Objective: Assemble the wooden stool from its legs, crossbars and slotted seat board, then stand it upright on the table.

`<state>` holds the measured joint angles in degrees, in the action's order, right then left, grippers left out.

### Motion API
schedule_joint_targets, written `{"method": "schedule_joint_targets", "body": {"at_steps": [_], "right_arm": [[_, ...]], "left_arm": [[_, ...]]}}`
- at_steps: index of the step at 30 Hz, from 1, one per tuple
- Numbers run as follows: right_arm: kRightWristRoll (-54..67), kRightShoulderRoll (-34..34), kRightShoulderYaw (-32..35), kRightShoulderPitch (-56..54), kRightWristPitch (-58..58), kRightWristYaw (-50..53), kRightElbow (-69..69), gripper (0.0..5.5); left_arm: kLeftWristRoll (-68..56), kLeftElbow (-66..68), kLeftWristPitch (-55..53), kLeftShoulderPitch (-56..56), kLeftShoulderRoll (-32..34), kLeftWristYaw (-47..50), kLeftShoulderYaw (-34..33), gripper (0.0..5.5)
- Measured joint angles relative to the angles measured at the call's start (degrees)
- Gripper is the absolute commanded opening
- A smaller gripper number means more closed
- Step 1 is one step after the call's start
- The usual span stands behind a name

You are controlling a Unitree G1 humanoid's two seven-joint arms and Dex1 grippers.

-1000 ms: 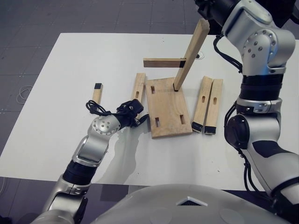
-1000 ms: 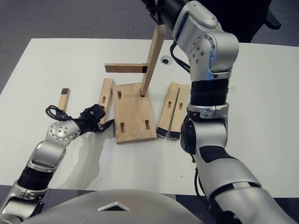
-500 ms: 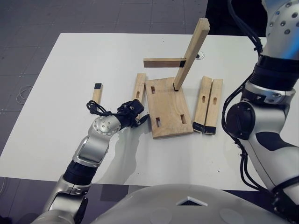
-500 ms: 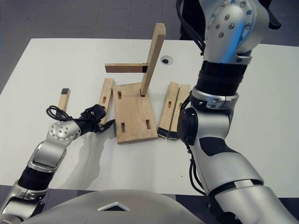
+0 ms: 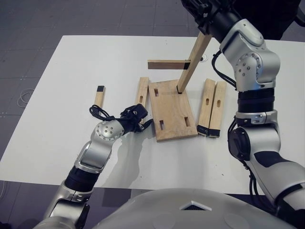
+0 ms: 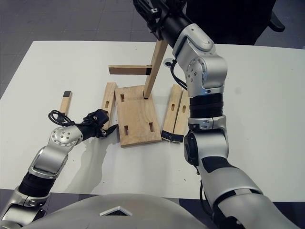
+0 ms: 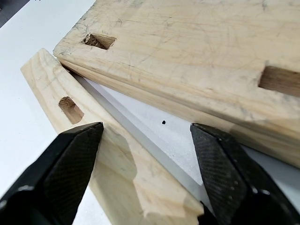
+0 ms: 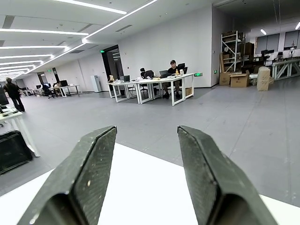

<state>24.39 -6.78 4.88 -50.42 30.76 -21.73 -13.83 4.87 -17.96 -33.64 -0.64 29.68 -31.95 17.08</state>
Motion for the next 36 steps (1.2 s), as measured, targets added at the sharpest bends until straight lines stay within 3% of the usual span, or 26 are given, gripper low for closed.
{"method": "schedule_joint_targets", "body": {"at_steps": [10,14,20,23,26,30,36], "right_arm": [[7.70,-0.99,7.31,-7.92,6.86,5.66,12.38,2.39],[9.76,-6.17,9.88,-6.37,8.74,4.61,16.08,2.39],[7.31,-17.24,14.35,5.98,10.58,3.22,15.35,2.39],[3.38,-20.72,10.68,14.64,9.65,-0.03,12.42,2.39],[0.21,-21.41,5.89,23.80,10.20,-2.43,10.33,2.39],[-0.78,-21.40,5.07,28.33,10.17,-2.92,11.27,2.39],[-1.76,-19.58,5.02,46.15,9.33,0.30,30.93,3.36]], "left_arm": [[-0.01,-0.02,0.40,-0.10,-0.01,-0.03,-0.03,3.44],[-0.14,0.10,0.39,-0.20,-0.03,-0.03,-0.31,3.44],[-0.22,0.34,0.36,-0.22,-0.51,1.13,-2.07,3.44],[-0.32,0.24,0.34,-0.40,0.05,1.23,-4.17,3.44],[-1.07,-1.06,0.15,-0.86,0.75,1.10,-6.44,3.44],[-1.32,-4.08,-0.94,-0.12,1.11,1.59,-8.58,3.44],[-1.21,-5.02,-0.05,0.55,-0.30,5.05,-10.20,3.44]]}}
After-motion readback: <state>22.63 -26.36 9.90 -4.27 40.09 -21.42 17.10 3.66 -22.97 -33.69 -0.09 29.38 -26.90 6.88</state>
